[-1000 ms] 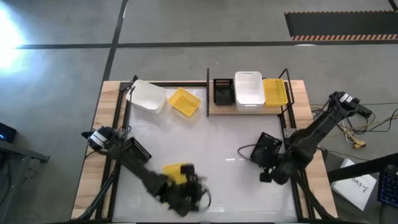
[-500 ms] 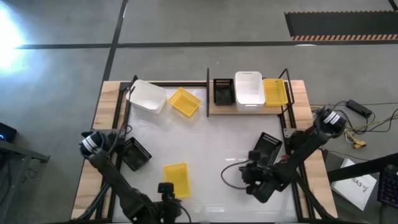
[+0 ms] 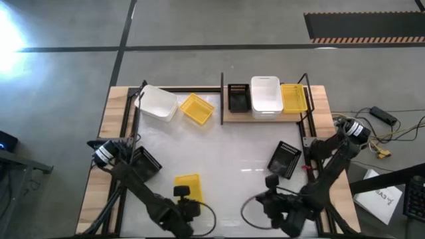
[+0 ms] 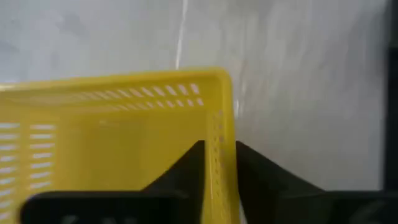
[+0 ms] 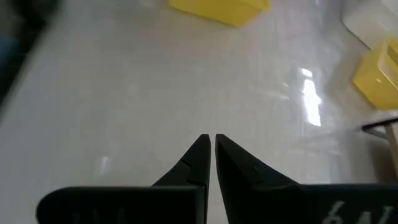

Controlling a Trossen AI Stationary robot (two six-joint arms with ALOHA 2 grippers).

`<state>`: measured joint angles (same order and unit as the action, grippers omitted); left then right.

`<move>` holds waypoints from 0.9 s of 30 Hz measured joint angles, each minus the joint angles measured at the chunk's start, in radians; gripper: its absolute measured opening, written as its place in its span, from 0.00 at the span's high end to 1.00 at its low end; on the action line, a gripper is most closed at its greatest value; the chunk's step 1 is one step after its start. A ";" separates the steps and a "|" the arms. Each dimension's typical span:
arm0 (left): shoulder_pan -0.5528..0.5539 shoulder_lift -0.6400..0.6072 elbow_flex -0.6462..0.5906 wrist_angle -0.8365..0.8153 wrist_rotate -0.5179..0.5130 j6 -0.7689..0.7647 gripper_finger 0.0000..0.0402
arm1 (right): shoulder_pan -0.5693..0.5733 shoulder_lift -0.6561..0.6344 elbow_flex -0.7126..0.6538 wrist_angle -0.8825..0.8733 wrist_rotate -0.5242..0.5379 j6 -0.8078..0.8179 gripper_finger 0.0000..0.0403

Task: Stack baskets on shelf by color
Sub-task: Stack the bottom yellow bin into the yellow bin on the shelf

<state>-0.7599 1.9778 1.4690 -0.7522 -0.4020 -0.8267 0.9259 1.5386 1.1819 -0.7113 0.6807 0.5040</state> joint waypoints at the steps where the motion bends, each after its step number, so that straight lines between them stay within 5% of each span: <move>1: 0.007 0.006 -0.003 0.000 0.023 0.028 0.90 | 0.017 -0.004 0.011 -0.002 0.001 -0.004 0.96; 9: 0.072 0.023 0.009 0.048 0.035 0.145 1.00 | 0.131 -0.019 0.031 0.005 0.001 0.016 0.96; 21: 0.314 0.104 0.031 0.519 0.086 0.506 1.00 | 0.176 -0.018 -0.042 0.005 0.002 0.172 0.96; 27: 0.402 0.222 0.129 0.591 0.115 0.555 1.00 | 0.176 -0.018 -0.122 0.005 0.002 0.287 0.96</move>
<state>-0.3577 2.1999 1.5977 -0.1608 -0.2874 -0.2714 1.1015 1.5208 1.0596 -0.7065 0.6825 0.7905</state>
